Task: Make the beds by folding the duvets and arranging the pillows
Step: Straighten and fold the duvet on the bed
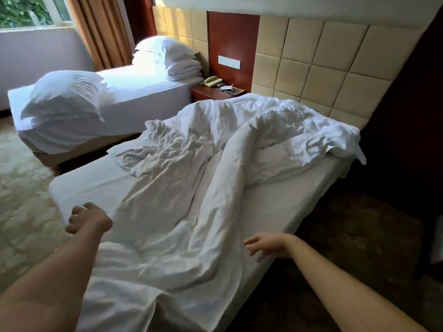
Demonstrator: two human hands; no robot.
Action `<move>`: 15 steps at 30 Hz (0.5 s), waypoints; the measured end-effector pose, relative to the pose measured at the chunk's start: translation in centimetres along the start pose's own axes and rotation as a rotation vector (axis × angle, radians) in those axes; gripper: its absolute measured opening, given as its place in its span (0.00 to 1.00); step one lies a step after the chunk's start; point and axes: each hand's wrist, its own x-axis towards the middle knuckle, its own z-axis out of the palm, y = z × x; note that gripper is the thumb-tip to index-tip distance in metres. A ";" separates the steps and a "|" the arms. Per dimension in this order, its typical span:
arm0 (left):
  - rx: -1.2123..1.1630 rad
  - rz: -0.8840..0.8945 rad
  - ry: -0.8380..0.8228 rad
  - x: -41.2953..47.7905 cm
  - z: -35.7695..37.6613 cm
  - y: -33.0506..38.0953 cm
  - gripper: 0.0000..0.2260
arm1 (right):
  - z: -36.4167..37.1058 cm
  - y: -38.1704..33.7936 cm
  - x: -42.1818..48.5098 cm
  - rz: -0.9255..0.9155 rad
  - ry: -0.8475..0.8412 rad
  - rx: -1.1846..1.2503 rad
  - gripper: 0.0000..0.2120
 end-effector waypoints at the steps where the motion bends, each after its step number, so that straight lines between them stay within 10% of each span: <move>1: 0.022 0.088 -0.031 -0.5 0.1 3.0 0.29 | -2.6 1.2 0.0 0.069 0.059 0.048 0.18; 6: 0.057 0.451 -0.149 -4.0 4.3 18.2 0.26 | -14.8 5.8 0.7 0.201 0.555 0.223 0.15; 15: 0.129 0.666 -0.446 -12.6 18.3 37.5 0.22 | -31.2 10.1 6.8 0.094 0.506 0.142 0.10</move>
